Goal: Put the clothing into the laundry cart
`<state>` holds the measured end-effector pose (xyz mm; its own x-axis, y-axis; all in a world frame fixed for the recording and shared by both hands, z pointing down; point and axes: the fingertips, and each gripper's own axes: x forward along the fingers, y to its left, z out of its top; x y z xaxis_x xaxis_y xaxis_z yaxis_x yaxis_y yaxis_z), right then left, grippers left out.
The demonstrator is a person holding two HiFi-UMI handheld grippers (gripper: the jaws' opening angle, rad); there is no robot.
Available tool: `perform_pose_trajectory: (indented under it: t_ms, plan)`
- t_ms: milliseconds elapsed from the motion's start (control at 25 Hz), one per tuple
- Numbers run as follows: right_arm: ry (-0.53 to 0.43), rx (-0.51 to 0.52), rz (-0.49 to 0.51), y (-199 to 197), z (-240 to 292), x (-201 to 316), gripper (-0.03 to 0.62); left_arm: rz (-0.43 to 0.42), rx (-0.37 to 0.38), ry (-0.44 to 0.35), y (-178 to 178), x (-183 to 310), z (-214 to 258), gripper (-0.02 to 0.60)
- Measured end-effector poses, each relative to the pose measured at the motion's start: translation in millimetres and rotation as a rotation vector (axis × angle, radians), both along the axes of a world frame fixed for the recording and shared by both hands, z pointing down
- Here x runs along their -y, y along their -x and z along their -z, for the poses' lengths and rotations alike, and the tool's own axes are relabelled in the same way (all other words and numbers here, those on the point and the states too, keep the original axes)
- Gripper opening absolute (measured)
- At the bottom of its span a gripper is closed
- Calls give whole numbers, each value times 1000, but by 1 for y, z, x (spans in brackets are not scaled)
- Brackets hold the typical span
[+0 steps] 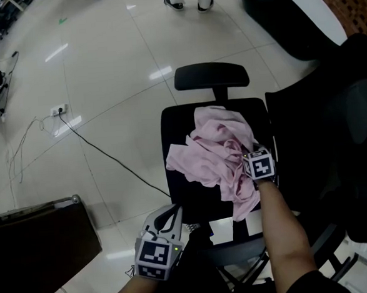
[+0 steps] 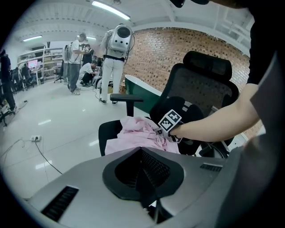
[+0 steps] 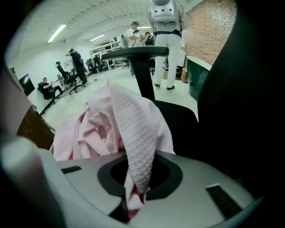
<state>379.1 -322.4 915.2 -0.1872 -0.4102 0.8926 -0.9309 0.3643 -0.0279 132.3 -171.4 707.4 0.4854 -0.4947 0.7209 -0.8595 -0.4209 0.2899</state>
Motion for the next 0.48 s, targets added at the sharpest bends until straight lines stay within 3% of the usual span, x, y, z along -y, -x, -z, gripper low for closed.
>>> perform_pose_trajectory:
  t_ms: [200,320,480]
  plan:
    - [-66,186,-118,4,39,0,39,22,-21,-17,-2,7,9,0]
    - [-174,316,-187,9,91,4,38,30,-21,-27,0,7,15,0]
    - [-317,441,-186,25,171,1,38,51,-15,-40,10,3,29,0]
